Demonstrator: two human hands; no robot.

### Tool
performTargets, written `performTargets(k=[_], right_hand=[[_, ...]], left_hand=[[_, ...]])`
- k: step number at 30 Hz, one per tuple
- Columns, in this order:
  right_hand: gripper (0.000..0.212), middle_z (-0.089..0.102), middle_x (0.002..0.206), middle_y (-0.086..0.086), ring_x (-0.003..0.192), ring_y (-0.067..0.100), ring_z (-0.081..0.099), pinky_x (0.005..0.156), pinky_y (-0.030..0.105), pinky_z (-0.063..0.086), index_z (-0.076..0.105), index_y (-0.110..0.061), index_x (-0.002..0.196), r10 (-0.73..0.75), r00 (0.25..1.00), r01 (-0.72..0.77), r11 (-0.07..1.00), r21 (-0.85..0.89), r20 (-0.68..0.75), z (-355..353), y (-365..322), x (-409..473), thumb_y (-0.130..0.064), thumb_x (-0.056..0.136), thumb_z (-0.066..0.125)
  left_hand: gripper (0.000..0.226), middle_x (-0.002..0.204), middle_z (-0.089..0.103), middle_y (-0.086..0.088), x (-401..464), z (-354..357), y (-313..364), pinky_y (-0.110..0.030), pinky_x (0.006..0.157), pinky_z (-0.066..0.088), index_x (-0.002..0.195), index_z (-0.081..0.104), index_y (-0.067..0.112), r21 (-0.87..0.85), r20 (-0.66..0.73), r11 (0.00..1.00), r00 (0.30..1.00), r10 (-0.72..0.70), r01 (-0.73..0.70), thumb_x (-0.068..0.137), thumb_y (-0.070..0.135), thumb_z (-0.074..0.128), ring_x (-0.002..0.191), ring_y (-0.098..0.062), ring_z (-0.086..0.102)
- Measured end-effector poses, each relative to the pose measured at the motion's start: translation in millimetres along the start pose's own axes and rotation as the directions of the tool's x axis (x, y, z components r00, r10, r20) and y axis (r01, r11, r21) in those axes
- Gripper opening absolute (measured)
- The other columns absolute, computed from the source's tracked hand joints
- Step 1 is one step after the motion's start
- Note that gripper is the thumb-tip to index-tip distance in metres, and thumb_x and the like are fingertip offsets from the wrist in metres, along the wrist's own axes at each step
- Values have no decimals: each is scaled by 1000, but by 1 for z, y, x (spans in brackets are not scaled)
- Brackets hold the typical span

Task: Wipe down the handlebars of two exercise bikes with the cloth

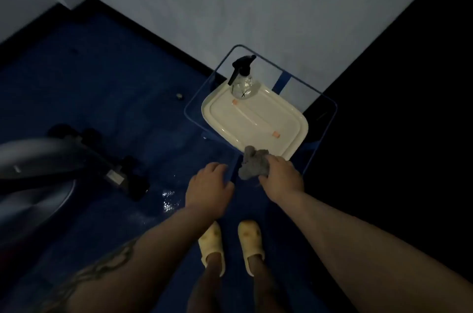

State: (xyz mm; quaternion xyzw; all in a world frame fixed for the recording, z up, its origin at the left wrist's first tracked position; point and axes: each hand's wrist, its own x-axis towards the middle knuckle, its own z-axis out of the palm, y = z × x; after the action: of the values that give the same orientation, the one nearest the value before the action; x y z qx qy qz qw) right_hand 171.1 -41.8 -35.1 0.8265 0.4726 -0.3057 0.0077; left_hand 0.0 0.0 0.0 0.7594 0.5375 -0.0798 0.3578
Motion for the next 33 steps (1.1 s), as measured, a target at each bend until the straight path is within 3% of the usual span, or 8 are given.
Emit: performTargets(k=[4, 8, 12, 17, 21, 24, 28, 33], right_hand=[[36, 53, 128, 4, 118, 24, 46, 91, 39, 44, 51, -16, 124, 9, 1000, -10, 999, -46, -8, 19, 1, 22, -31, 91, 57], [15, 61, 110, 6, 105, 22, 53, 78, 36, 49, 59, -15, 101, 5, 993, -8, 1000, -25, -114, 34, 5, 27, -27, 92, 59], [11, 63, 105, 8, 96, 21, 56, 71, 33, 50, 63, -10, 101, -36, 986, 41, 999, 28, -163, 31, 10, 30, -16, 94, 56], [13, 62, 99, 9, 92, 20, 56, 66, 29, 44, 62, -7, 96, -147, 978, 151, 988, 17, -150, 9, 13, 28, -16, 95, 55], [16, 60, 101, 7, 98, 20, 51, 74, 29, 39, 60, -13, 100, -279, 940, 269, 960, -75, -197, -22, -9, 12, -27, 95, 53], [16, 59, 98, 4, 95, 20, 51, 78, 32, 41, 56, -14, 96, -397, 888, 401, 916, -33, -232, -52, -34, -10, -29, 96, 51], [17, 54, 90, -4, 91, 16, 47, 76, 34, 43, 51, -18, 92, -515, 823, 550, 827, 113, -238, -94, -74, -36, -33, 97, 45], [16, 50, 81, -10, 81, 13, 51, 64, 24, 38, 48, -25, 86, -613, 714, 700, 641, 316, -338, -124, -137, -70, -38, 94, 49]], left_hand=[[48, 146, 40, 0, 10, 21, -13, -36, 109, 33, 139, 41, 21, -63, 16, 994, 996, -90, 91, 93, 32, 46, 131, -21, 41], [44, 142, 44, 1, 6, 42, -24, -36, 107, 35, 136, 45, 22, -106, 29, 984, 990, -138, 140, 92, 31, 47, 128, -20, 44], [46, 142, 44, 2, 1, 53, -26, -37, 108, 36, 137, 44, 23, -137, 46, 974, 984, -174, 179, 92, 32, 46, 128, -18, 43], [45, 141, 46, 3, -5, 42, -16, -36, 106, 37, 136, 45, 24, -183, -3, 959, 976, -220, 216, 91, 31, 47, 126, -17, 45], [45, 142, 45, 4, -20, 17, -5, -34, 106, 37, 135, 46, 24, -192, -45, 955, 970, -237, 225, 91, 31, 48, 126, -17, 45], [43, 141, 46, 4, -39, -12, 3, -32, 104, 39, 134, 47, 24, -234, -119, 945, 958, -262, 230, 91, 30, 50, 123, -17, 48], [39, 136, 53, 2, -71, -57, 7, -31, 103, 40, 129, 53, 24, -406, -243, 879, 897, -368, 250, 90, 27, 54, 120, -16, 52], [33, 126, 57, 5, -123, -110, 0, -30, 98, 44, 124, 58, 24, -534, -454, 826, 763, -461, 181, 91, 25, 55, 113, -12, 55]])
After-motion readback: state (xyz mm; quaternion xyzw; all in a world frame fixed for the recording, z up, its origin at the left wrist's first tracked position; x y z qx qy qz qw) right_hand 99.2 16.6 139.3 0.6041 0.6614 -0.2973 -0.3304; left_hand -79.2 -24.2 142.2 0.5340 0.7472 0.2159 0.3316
